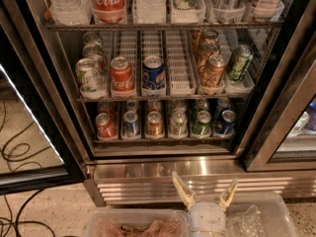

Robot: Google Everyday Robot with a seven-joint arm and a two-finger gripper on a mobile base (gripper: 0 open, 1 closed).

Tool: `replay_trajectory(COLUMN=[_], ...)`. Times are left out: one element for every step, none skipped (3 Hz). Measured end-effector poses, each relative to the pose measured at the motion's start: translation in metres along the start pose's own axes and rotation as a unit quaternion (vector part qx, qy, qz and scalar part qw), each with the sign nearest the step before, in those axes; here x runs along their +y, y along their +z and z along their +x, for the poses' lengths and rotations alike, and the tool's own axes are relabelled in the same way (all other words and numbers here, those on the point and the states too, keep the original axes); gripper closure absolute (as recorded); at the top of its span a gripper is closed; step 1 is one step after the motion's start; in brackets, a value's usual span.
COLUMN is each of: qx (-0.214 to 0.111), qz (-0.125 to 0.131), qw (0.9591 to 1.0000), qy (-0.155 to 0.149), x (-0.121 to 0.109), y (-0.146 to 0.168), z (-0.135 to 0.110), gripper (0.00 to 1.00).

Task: Pick pepsi can from bottom shelf of fridge

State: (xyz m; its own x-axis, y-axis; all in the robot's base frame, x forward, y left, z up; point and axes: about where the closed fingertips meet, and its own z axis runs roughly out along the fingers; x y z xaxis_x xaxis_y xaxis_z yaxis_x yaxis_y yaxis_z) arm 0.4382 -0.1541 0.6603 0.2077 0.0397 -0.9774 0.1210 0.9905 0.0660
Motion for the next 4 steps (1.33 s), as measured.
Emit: replay_trajectory(qx=[-0.013,-0.039,-0.063,-0.082], qz=[-0.022,-0.041,-0.05,-0.041], qw=[0.9994,0.997,0.9953,0.9949], qy=[-0.023,-0.052,-0.053,-0.042], x=[-0.002,-0.007,-0.007,-0.007], y=[0.012,0.031,0.049,0.071], z=[0.012,0.023,0.025,0.025], gripper=[0.0,0.0,0.0,0.0])
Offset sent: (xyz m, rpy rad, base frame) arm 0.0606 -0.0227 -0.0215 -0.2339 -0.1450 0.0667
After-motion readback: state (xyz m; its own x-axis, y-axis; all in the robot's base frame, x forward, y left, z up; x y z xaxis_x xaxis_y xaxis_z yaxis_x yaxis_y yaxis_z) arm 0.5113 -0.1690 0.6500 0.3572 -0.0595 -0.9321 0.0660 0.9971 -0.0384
